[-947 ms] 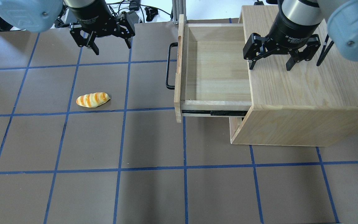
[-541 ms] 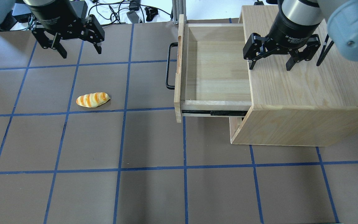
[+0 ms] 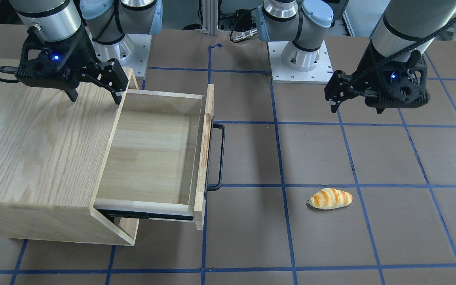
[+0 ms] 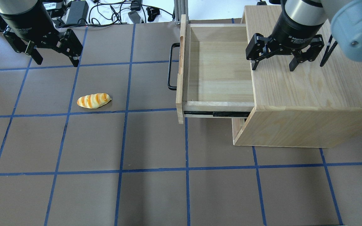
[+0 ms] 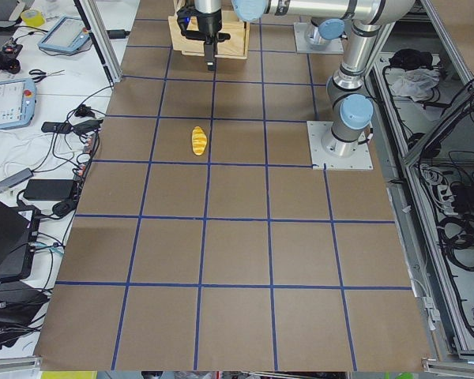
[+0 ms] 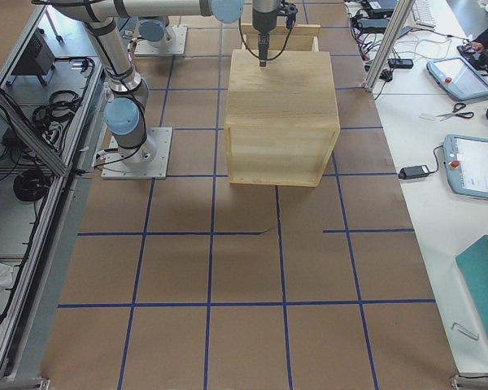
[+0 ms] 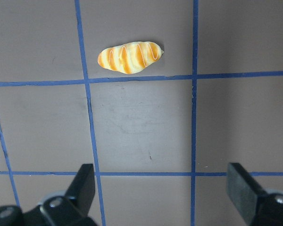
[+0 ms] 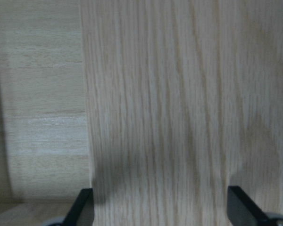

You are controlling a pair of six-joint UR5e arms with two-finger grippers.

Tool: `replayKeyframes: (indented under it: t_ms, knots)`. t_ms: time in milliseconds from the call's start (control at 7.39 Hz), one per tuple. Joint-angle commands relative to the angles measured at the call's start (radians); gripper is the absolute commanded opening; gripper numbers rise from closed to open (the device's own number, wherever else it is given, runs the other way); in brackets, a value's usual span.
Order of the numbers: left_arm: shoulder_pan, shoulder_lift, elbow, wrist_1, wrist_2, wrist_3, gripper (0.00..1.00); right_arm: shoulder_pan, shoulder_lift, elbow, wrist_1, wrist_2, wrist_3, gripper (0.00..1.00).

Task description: Open upper drawer

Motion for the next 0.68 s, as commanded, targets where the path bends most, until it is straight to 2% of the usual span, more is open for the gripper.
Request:
replayKeyframes:
  t_ms: [0, 541]
  knots:
    - [-0.007, 0.014, -0.008, 0.0, -0.079, 0.004, 1.0, 0.0, 0.0, 0.0, 0.0, 0.001, 0.0, 1.0]
    - [-0.007, 0.021, -0.052, 0.046, -0.09, -0.056, 1.0, 0.0, 0.0, 0.0, 0.0, 0.001, 0.0, 1.0]
